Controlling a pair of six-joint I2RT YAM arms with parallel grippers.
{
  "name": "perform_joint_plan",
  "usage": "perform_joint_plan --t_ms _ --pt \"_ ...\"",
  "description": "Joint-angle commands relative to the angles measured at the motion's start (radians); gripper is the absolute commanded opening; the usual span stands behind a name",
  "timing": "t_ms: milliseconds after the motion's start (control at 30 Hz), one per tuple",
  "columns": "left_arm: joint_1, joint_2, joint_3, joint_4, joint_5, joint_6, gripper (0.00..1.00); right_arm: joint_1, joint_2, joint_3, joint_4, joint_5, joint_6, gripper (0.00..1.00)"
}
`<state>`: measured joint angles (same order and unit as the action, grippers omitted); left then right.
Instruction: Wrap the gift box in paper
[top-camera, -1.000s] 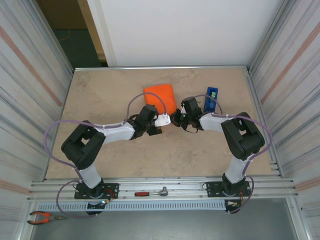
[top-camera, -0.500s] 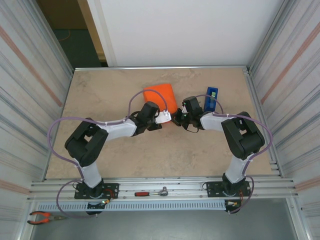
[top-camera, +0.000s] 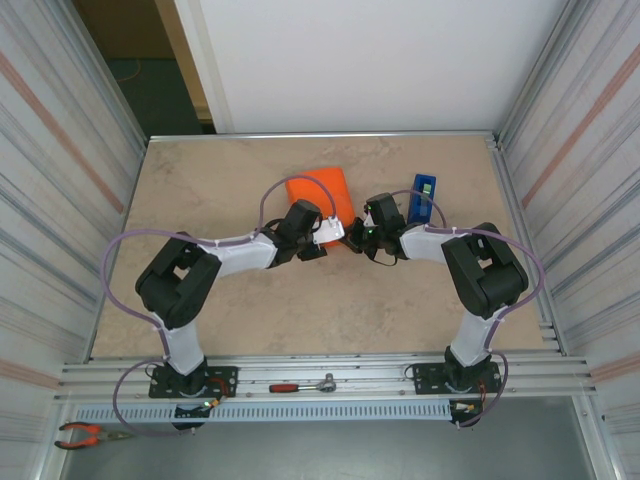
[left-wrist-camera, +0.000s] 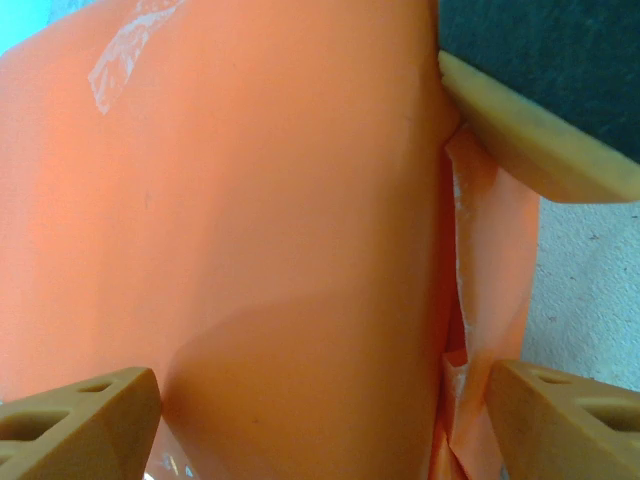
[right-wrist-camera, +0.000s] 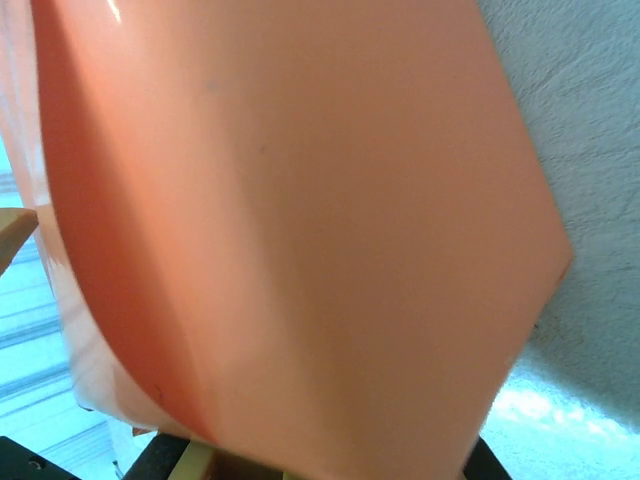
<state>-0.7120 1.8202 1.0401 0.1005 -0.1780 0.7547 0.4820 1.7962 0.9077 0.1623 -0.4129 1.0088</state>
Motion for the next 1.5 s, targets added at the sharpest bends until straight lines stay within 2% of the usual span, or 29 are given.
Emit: perform_joint_plan --t_ms 0,267,333,500,600,800,1067,1233,1433,1467 --pt "0.002 0.023 0.027 -0.028 0.029 -0.011 0.86 0.002 0.011 0.03 0.005 -0.009 -0.016 0.0" --pt "0.002 0.012 0.005 -0.027 0.06 -0.024 0.92 0.001 0.01 0.03 0.004 -0.011 -0.018 0.0" --pt "0.002 0.009 0.003 -0.027 0.07 -0.026 0.99 0.001 0.01 0.029 0.003 -0.01 -0.018 0.0" --pt "0.002 0.021 0.014 -0.039 0.076 -0.031 0.99 0.001 0.01 0.03 0.002 -0.009 -0.017 0.0" --pt "0.002 0.036 0.026 -0.047 0.058 -0.033 0.95 0.001 0.009 0.03 0.003 -0.009 -0.016 0.0" --pt "0.003 0.061 0.05 -0.072 0.028 -0.049 0.79 0.001 0.005 0.028 0.0 -0.009 -0.016 0.0" --pt "0.006 0.064 0.054 -0.086 0.026 -0.065 0.76 -0.012 -0.052 -0.009 -0.004 -0.008 -0.018 0.0" --pt "0.011 0.059 0.046 -0.084 0.025 -0.07 0.76 -0.105 -0.171 -0.088 -0.061 -0.013 -0.041 0.0" --pt "0.019 0.052 0.044 -0.081 0.031 -0.077 0.76 -0.338 -0.333 -0.129 -0.179 -0.051 -0.093 0.0" --pt "0.019 0.052 0.044 -0.081 0.031 -0.079 0.76 -0.381 -0.351 -0.117 -0.201 -0.063 -0.103 0.04"
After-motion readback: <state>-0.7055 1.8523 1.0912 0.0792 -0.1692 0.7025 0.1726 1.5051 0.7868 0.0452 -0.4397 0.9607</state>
